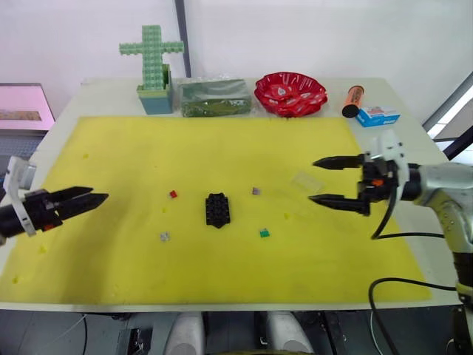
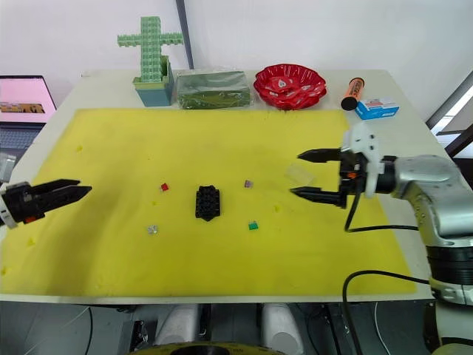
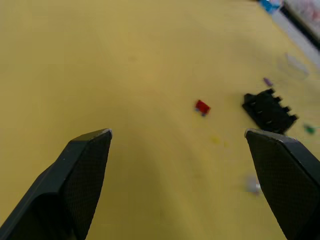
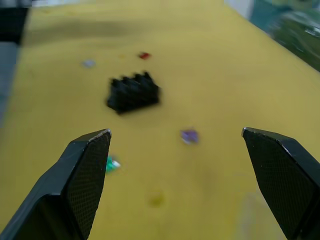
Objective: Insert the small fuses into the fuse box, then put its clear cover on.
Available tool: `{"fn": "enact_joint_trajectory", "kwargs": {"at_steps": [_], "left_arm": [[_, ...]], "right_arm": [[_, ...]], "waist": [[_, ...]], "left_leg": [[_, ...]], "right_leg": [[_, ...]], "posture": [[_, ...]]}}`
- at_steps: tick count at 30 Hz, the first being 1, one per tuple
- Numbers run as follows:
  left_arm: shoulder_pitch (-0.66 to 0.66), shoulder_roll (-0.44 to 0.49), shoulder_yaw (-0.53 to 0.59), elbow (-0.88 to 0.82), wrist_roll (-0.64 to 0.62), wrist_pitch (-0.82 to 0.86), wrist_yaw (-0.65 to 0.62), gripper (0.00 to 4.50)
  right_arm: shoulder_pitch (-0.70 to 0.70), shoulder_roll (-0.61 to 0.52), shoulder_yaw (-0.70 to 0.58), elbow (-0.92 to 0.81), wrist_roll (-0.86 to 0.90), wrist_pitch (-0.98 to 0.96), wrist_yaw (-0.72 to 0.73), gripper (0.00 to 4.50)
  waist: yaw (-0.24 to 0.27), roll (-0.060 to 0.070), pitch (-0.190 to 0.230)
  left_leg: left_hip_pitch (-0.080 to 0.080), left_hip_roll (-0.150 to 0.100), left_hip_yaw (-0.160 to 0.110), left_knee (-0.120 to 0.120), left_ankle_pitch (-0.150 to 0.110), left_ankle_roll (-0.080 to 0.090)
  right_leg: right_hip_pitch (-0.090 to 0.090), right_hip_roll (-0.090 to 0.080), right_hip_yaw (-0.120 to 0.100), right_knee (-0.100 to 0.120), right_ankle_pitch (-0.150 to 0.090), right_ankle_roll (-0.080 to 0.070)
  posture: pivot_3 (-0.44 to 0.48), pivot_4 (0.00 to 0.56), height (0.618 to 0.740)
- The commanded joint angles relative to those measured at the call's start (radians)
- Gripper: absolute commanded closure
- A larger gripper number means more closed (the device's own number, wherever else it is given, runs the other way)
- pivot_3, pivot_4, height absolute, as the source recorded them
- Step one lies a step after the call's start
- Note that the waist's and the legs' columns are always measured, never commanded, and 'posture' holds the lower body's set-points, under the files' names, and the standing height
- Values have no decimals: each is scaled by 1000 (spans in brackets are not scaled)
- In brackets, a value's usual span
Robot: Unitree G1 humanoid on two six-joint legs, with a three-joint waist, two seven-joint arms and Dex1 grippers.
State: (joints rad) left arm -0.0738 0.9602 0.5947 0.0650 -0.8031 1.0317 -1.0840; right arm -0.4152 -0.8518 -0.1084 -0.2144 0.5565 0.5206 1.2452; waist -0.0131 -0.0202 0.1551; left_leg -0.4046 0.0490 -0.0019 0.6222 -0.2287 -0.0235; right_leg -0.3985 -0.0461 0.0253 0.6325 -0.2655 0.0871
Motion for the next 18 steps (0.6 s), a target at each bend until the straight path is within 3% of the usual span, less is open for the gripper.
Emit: {"fn": "enact_joint_trajectory", "kwargs": {"at_steps": [1, 5, 8, 12, 15, 18], "left_arm": [[32, -48, 148, -134, -182, 238, 129, 0], [53, -143, 270, -186, -355, 504, 286, 0], [85, -174, 296, -146, -526, 582, 420, 0], [179, -178, 223, -100, -800, 567, 625, 0], [283, -191, 97, -124, -1074, 380, 837, 0], [301, -251, 13, -141, -1169, 256, 941, 0]], "right_arm": [[-37, 9, 15, -130, 50, 34, -37, 31], [-45, 23, 53, -205, 58, 35, -51, 31], [-53, 36, 66, -218, 65, 48, -73, 31], [-65, 44, 82, -236, 79, 68, -98, 31], [-67, 48, 92, -263, 97, 92, -111, 31], [-62, 52, 97, -279, 104, 105, -126, 31]], "waist": [[6, 0, 0], [5, -3, -1], [1, -3, -2], [0, -3, -2], [2, -3, -2], [7, -3, -2]], "left_leg": [[0, 0, -1, 0, 0, 0], [0, -1, -2, 2, 0, 0], [1, -1, -3, 2, 0, 0], [1, 0, -3, 1, 0, 0], [2, 1, -5, -1, 0, 0], [3, -1, -4, -2, 0, -1]], "right_leg": [[0, 0, 0, 0, 0, 0], [2, -1, -1, 0, 0, 0], [2, -1, -1, 0, 0, 0], [2, -2, -1, 0, -2, -3], [2, -9, 0, 0, -2, -4], [2, -15, 0, 0, -4, -9]], "posture": [[0, 150, 740], [0, 150, 740], [0, 150, 740], [0, 150, 740], [0, 150, 740], [0, 150, 740]]}}
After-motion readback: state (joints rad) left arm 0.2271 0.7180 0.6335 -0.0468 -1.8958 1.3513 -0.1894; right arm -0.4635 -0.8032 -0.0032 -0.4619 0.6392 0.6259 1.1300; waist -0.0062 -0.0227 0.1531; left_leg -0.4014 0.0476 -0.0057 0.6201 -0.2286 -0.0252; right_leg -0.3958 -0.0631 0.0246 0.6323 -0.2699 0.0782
